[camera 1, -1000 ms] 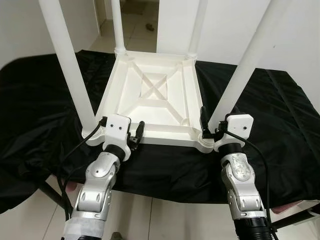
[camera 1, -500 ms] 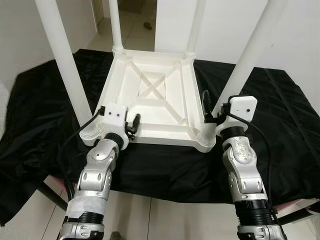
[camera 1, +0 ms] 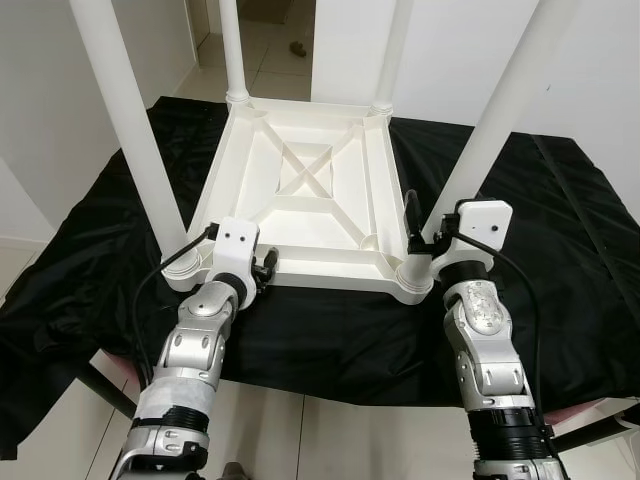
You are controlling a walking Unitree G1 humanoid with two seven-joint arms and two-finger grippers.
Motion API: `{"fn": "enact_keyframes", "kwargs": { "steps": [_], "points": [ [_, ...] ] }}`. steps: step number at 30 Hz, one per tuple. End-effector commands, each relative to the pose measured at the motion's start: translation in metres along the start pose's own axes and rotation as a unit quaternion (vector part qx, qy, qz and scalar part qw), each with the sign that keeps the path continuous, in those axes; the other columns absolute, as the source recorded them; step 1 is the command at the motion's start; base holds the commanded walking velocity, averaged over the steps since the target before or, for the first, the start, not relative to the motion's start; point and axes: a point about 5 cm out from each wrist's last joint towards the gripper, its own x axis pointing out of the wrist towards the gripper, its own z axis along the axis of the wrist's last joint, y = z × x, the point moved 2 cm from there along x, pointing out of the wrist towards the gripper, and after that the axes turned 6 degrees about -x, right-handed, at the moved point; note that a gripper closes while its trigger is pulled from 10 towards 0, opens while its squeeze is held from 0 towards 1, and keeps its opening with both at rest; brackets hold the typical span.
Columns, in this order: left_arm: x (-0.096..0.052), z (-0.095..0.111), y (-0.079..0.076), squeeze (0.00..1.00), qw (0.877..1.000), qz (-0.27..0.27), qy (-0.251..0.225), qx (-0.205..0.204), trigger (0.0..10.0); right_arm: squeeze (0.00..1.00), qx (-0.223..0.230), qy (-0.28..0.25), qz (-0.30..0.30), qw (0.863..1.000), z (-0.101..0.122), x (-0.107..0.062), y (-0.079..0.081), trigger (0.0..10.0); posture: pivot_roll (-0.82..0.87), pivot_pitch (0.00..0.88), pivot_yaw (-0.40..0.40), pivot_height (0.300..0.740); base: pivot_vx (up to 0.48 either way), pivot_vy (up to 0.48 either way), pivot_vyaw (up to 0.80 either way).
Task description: Building children table
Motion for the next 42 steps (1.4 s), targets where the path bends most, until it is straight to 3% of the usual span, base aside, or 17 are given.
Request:
{"fn": "enact_keyframes", "kwargs": {
  "steps": [1,7,12,22,25,28,34,36,37,42],
  "points": [
    [-0.007,-0.024,0.027,0.0,0.99,0.131,0.047,0.015,10.0,0.0,-0.003,0.005,-0.011,1.0,0.0,-0.001,-0.007,10.0,0.04,0.044,0.013,0.74,0.0,0.0,0.0],
    [-0.012,-0.034,0.036,0.0,0.987,0.141,0.071,0.027,10.0,0.0,-0.003,0.005,-0.014,1.0,0.0,-0.002,-0.007,10.0,0.04,0.046,0.017,0.74,0.0,0.0,0.0],
    [-0.031,-0.046,0.052,0.0,0.984,0.131,0.112,0.04,10.0,0.0,-0.003,0.016,-0.004,1.0,-0.004,-0.01,-0.002,10.0,0.06,0.051,0.022,0.74,0.0,0.0,0.0],
    [-0.07,-0.071,0.054,0.0,0.98,0.117,0.158,0.04,10.0,0.0,-0.013,0.04,0.009,0.999,-0.016,-0.029,0.003,10.0,0.07,0.059,0.019,0.74,0.0,0.0,0.0],
    [-0.071,-0.067,0.047,0.0,0.984,0.1,0.143,0.035,10.0,0.0,-0.016,0.04,0.007,0.999,-0.017,-0.031,0.004,10.0,0.08,0.059,0.014,0.74,0.0,0.0,0.0],
    [-0.062,-0.039,0.031,0.0,0.996,0.064,0.06,0.029,10.0,0.0,-0.02,0.034,0.007,0.999,-0.016,-0.036,0.008,10.0,0.08,0.057,0.006,0.74,0.0,0.0,0.0],
    [-0.066,-0.017,0.016,0.0,0.999,0.04,0.005,0.003,10.0,0.0,-0.019,0.054,0.0,0.998,-0.023,-0.055,0.011,10.0,0.08,0.057,-0.005,0.74,0.0,0.0,0.0],
    [-0.068,-0.019,0.017,0.0,0.999,0.039,0.007,0.005,10.0,0.0,-0.014,0.058,0.016,0.998,-0.025,-0.057,0.015,10.0,0.07,0.056,-0.002,0.74,0.0,0.0,0.0],
    [-0.069,-0.025,0.019,0.0,0.999,0.04,0.014,0.01,10.0,0.0,0.007,0.063,0.051,0.997,-0.026,-0.057,0.024,10.0,0.07,0.055,-0.001,0.74,0.0,0.0,0.0],
    [-0.074,-0.029,0.032,0.0,0.998,0.049,0.022,0.026,10.0,0.0,0.008,0.049,0.065,0.997,-0.024,-0.04,0.019,10.0,0.07,0.051,0.0,0.74,0.0,0.0,0.0]
  ]
}}
